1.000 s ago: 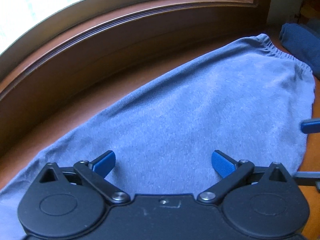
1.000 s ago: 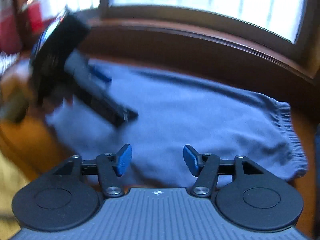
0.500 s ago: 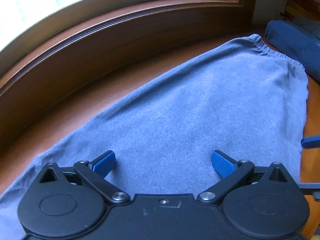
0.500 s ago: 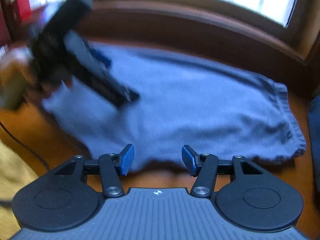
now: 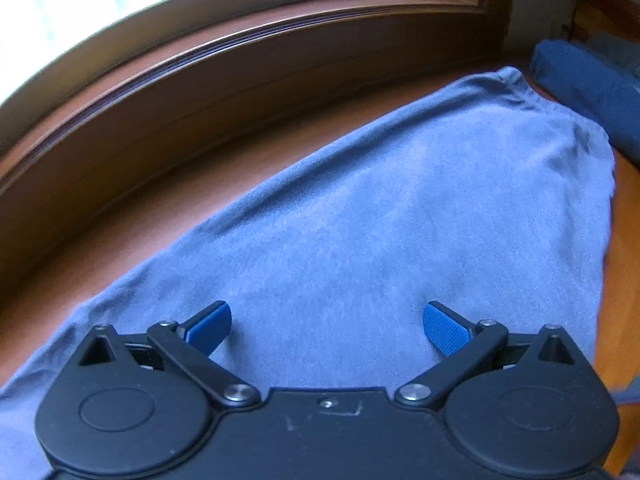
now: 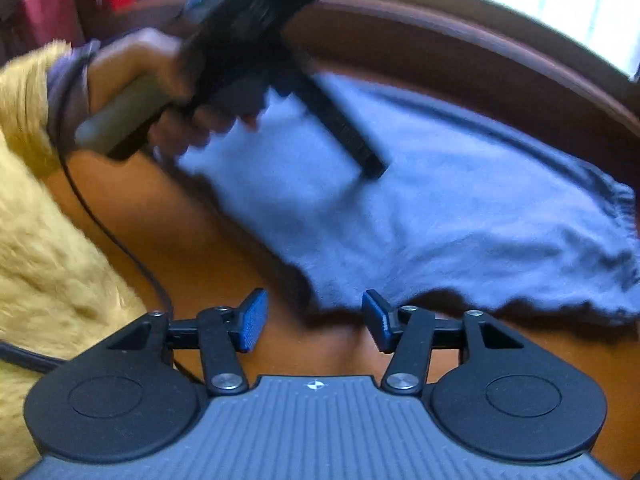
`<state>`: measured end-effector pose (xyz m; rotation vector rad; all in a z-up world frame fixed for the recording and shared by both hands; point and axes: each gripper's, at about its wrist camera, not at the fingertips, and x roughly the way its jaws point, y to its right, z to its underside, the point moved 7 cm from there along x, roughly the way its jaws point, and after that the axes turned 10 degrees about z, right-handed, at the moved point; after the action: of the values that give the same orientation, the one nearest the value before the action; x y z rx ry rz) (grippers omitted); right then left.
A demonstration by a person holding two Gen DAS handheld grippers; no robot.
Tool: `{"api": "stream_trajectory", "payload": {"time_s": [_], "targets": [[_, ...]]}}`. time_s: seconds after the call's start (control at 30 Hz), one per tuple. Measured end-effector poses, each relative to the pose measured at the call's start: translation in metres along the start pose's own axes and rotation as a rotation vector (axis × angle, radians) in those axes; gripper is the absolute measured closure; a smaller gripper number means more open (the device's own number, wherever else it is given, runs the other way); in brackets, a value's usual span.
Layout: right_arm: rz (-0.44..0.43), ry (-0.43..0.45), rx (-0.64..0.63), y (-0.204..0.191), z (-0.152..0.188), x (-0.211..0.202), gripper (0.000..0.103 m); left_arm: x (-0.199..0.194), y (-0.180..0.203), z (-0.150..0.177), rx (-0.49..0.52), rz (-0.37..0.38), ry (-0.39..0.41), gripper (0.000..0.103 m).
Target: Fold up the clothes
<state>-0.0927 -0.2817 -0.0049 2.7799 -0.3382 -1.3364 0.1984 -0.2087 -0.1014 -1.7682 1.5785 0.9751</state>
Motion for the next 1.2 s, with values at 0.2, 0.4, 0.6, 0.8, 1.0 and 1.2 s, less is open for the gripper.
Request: {"api": "stream_trajectory", "payload": {"time_s": [0.2,0.4,0.6,0.8,1.0,1.2], "targets": [[0.249,0.107,0.252,0.106,-0.017,-0.006,0.042,-0.012,0.047,0.021,0.143,0.055,-0.022,0.0],[0.323,0.01,0.281,0.15,-0.001,0.034,0.045,-0.013,0.052,0.024,0.123,0.043,-0.028,0.0],[0.305,-0.086,0.254,0.157,0.029,0.027,0.045,-0.011,0.043,0.028,0.028,0.073,-0.044,0.0],[0.343,0.085,0.26,0.182,-0.011,0.026,0.043,-0.012,0.046,0.026,0.04,0.051,-0.049,0.0],[0.32,0.054,0.241,0.206,0.011,0.064,0.035,-0.01,0.044,0.027,-0.001,0.05,-0.056,0.0],[0.325,0.086,0.352,0.228,0.011,0.035,0.04,-0.012,0.05,0.029,0.011,0.023,-0.05,0.0]]}}
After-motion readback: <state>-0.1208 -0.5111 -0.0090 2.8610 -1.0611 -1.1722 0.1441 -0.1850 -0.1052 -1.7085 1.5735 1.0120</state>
